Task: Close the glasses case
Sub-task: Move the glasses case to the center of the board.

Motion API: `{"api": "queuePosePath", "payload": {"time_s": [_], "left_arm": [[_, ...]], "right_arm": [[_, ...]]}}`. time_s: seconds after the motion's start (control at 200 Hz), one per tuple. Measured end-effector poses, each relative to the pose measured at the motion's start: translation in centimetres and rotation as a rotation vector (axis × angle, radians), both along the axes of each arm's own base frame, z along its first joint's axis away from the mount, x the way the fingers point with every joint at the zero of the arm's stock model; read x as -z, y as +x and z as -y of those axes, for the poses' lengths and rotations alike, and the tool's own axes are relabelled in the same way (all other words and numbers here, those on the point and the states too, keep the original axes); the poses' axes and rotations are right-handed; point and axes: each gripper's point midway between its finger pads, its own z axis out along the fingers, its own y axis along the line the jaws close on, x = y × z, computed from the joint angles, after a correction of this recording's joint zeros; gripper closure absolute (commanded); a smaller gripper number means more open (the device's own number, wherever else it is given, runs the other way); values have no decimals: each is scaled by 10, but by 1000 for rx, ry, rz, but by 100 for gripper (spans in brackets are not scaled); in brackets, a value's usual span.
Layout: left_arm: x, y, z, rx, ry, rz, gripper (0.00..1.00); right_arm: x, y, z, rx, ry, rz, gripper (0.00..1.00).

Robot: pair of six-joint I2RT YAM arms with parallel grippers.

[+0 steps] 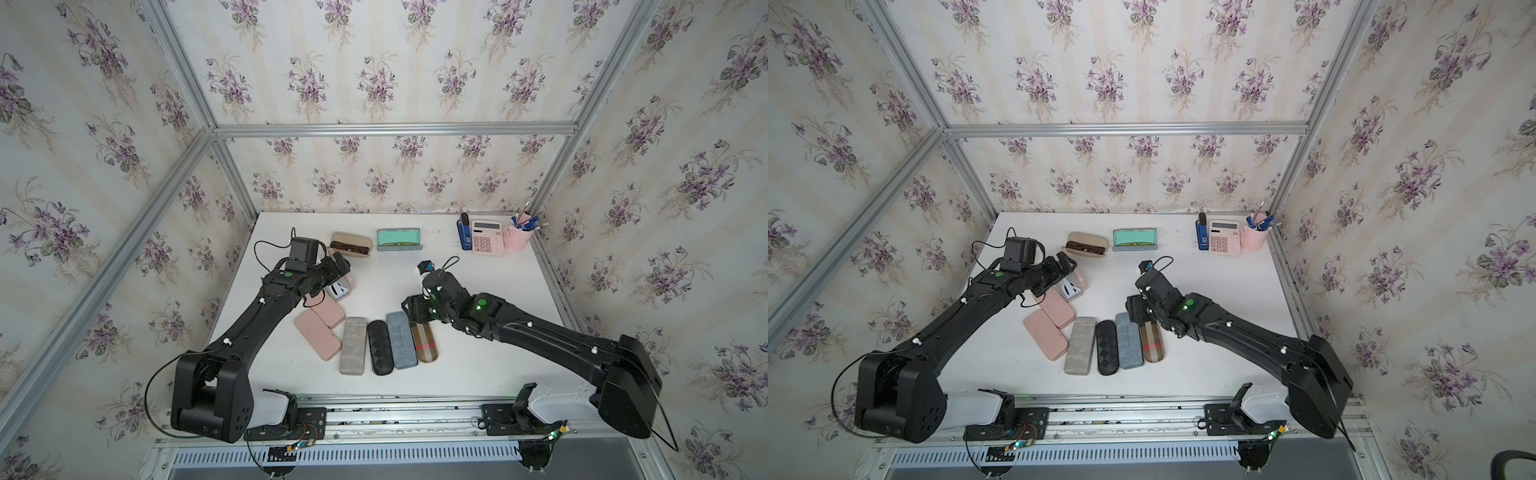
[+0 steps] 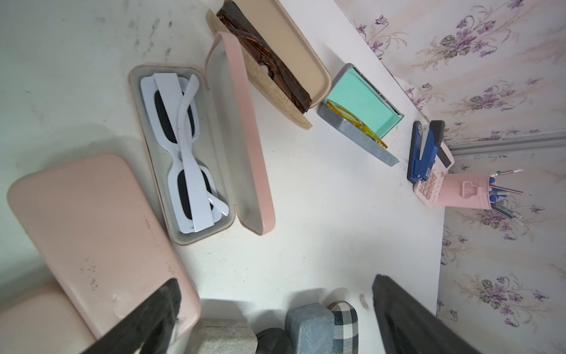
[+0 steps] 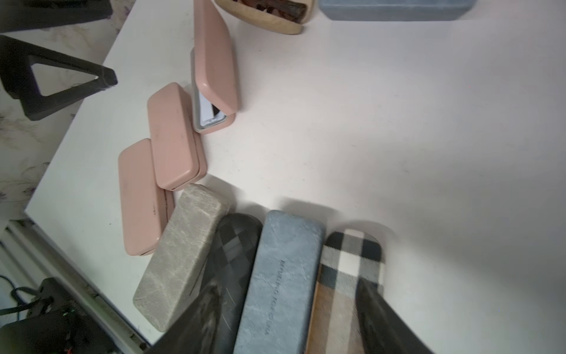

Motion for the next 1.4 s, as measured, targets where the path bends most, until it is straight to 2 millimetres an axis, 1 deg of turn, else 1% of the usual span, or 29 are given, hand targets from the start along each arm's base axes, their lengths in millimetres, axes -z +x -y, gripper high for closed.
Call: {"api": "queuePosePath", "payload": {"time_s": [0.065, 0.12, 0.195, 0.24, 0.375, 0.43, 0.5, 0.61, 0.704, 0.814, 0.894, 1.059, 1.244, 1.324, 1.399], "left_arm": [[1, 6, -8, -15, 2, -8, 0], [3, 8, -14, -28, -5, -13, 0], [8, 7, -25, -54, -9, -25, 0], [12, 4, -32, -70, -10, -34, 0], [17, -4, -42, -93, -13, -44, 0], [19, -8, -45, -96, -14, -44, 0], [20, -13, -48, -103, -14, -44, 0], [20, -17, -48, -98, -20, -30, 0], [18, -18, -46, -92, -26, -13, 0], [10, -16, -45, -78, -24, 11, 0], [7, -16, -46, -72, -21, 22, 0], [8, -16, -44, -57, -20, 21, 0], [10, -16, -44, -51, -19, 19, 0], [10, -16, -42, -44, -26, 15, 0], [10, -16, -41, -38, -32, 15, 0]], "right_arm": [[-2, 17, -23, -59, 32, 6, 33], [-4, 27, -50, -131, 71, 9, 33], [-4, 41, -85, -212, 122, 19, 33], [0, 48, -103, -254, 139, 19, 33], [12, 68, -145, -328, 172, 11, 34], [17, 78, -159, -341, 176, 17, 34], [26, 86, -170, -354, 171, 22, 34], [43, 96, -182, -359, 153, 17, 35], [55, 107, -187, -347, 121, 31, 36], [57, 121, -193, -328, 99, 60, 40], [60, 126, -196, -318, 68, 84, 42], [70, 117, -201, -324, -6, 108, 49], [81, 120, -189, -289, -102, 132, 56], [84, 116, -190, -295, -138, 149, 63], [85, 114, -191, -281, -175, 176, 66]]}}
